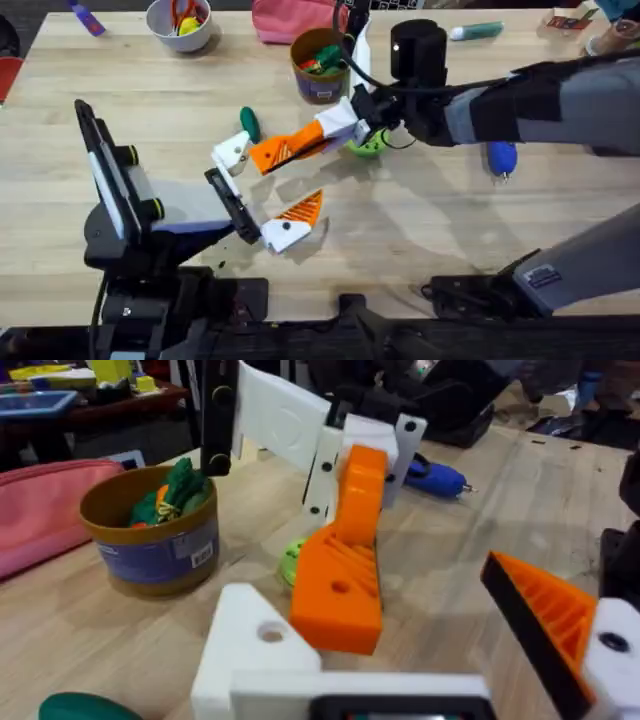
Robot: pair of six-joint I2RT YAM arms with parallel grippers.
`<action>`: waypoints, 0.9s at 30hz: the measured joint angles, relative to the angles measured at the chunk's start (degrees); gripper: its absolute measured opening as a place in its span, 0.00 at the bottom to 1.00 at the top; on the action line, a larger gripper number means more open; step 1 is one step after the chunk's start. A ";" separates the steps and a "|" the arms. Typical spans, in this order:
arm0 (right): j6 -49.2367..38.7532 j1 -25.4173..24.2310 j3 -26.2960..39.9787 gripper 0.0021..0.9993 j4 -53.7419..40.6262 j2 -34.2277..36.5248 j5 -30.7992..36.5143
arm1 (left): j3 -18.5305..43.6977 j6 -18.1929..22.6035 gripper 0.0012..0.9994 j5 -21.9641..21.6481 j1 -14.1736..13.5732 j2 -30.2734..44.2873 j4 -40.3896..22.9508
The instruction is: Pick up the gripper from the table and insert it into the empty holder that is missing its gripper. Then pick up a screw, insert it into the mounting hole, and use the screwdriver to tighten it. Finally, clean up the table by picking up the vegetable and placing it into the bucket.
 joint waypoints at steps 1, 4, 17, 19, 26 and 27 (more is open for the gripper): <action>-0.07 0.04 0.12 0.01 0.08 0.42 0.06 | 0.00 0.00 0.99 0.00 0.00 0.00 0.00; -0.50 0.15 0.77 0.01 0.17 1.03 0.32 | 0.00 0.00 0.99 0.11 0.00 0.00 0.00; 0.33 1.11 3.26 0.01 0.54 3.08 1.25 | 0.00 -0.02 0.99 -0.33 0.20 0.00 0.00; 0.39 1.50 3.44 0.01 0.56 3.15 1.50 | 0.00 -0.01 0.99 -0.40 0.28 0.00 0.01; 0.89 2.33 3.72 0.01 0.39 3.46 1.46 | 0.00 -0.02 0.99 -0.37 0.28 0.00 0.00; 0.92 2.34 3.75 0.01 0.37 3.46 1.46 | 0.00 -0.02 0.99 -0.39 0.28 0.00 0.00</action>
